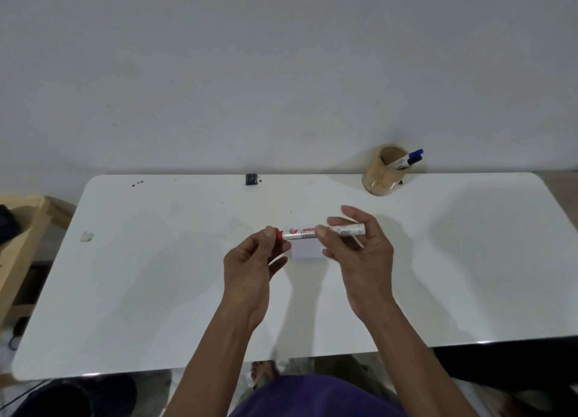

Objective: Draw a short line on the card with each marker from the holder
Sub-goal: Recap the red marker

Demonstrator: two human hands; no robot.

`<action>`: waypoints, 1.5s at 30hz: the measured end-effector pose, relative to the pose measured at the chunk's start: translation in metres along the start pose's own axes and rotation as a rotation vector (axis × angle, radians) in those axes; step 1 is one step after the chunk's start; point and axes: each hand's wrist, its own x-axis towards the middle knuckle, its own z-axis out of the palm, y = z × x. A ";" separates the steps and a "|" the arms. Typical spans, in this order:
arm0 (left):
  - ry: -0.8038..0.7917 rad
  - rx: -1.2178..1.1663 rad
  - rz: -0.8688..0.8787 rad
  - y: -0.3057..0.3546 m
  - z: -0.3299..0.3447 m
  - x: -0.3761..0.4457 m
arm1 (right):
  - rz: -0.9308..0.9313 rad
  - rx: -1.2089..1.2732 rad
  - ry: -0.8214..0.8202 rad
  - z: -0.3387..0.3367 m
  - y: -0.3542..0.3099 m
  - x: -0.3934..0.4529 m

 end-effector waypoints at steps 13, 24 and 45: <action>-0.105 0.573 0.437 0.009 0.124 0.015 | -0.789 -0.826 -0.143 -0.081 -0.001 0.083; -0.035 0.827 0.446 -0.035 0.210 0.078 | -0.561 -0.332 0.143 -0.141 -0.054 0.175; -0.175 0.916 0.695 -0.071 0.255 0.141 | -0.362 -0.493 0.184 -0.135 -0.009 0.262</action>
